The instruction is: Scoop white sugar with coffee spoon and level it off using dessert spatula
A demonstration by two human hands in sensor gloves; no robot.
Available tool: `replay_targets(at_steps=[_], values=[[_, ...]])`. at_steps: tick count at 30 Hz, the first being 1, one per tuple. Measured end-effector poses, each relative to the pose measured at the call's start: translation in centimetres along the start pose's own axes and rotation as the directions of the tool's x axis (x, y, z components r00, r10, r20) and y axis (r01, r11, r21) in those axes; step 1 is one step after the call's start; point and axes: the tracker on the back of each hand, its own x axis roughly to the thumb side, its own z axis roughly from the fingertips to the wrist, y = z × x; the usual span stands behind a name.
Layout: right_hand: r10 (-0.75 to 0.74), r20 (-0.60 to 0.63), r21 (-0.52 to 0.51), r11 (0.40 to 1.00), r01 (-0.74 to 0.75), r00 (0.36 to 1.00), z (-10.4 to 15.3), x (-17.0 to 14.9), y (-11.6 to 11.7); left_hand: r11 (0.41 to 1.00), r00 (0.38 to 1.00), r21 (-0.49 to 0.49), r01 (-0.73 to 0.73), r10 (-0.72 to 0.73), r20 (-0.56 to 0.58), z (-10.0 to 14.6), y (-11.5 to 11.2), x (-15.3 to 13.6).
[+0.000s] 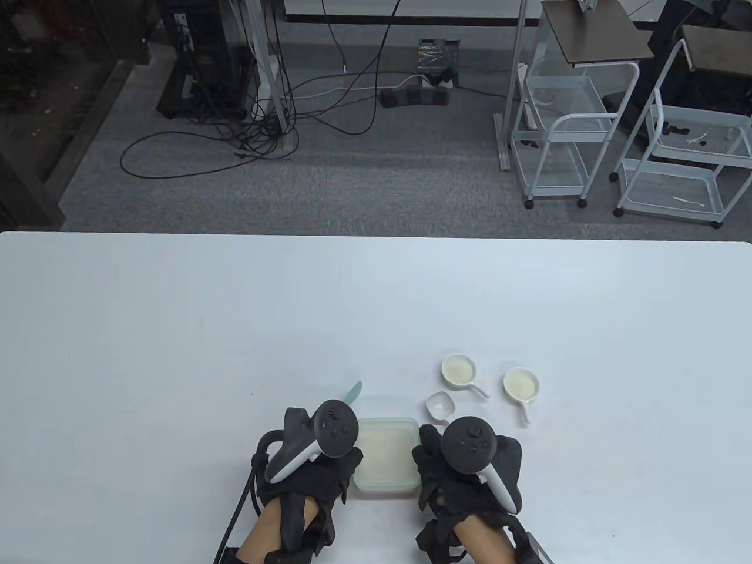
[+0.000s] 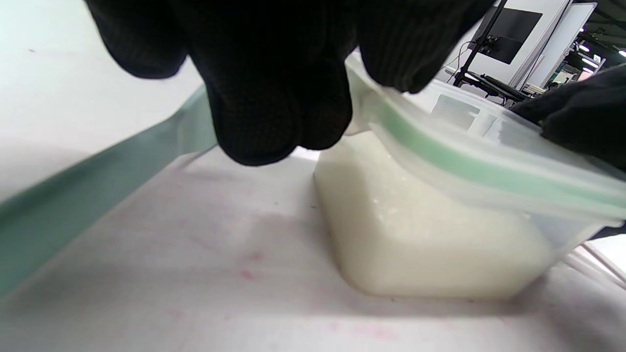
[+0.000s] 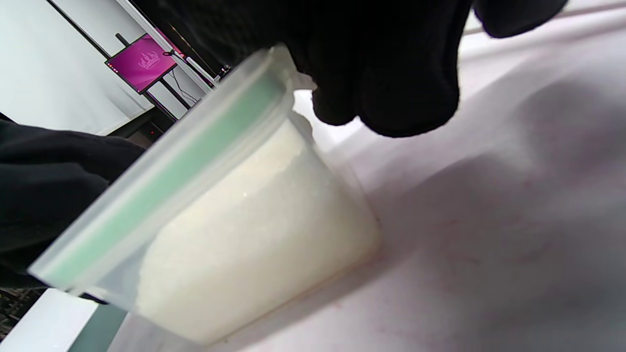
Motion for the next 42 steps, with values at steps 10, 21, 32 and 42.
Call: replay_targets(at_steps=[10, 21, 32, 42], values=[[0.069, 0.016, -0.031, 0.997, -0.068, 0.998, 0.3, 0.3, 0.0, 0.997, 0.998, 0.034, 0.070, -0.070, 0.008, 0.3, -0.1, 0.2], [0.118, 0.147, -0.119, 0.988, -0.101, 0.982, 1.2, 1.4, -1.4, 0.965, 0.978, 0.207, 0.164, -0.187, 0.097, 1.4, 0.7, 1.1], [0.325, 0.313, -0.198, 0.941, -0.273, 0.893, 1.9, 2.6, -1.2, 0.941, 0.959, 0.287, 0.178, -0.231, 0.164, 2.6, 1.1, 2.5], [0.330, 0.279, -0.209, 0.937, -0.279, 0.902, 1.5, 2.5, -1.3, 0.940, 0.966, 0.291, 0.180, -0.224, 0.127, 2.4, 1.4, 1.7]])
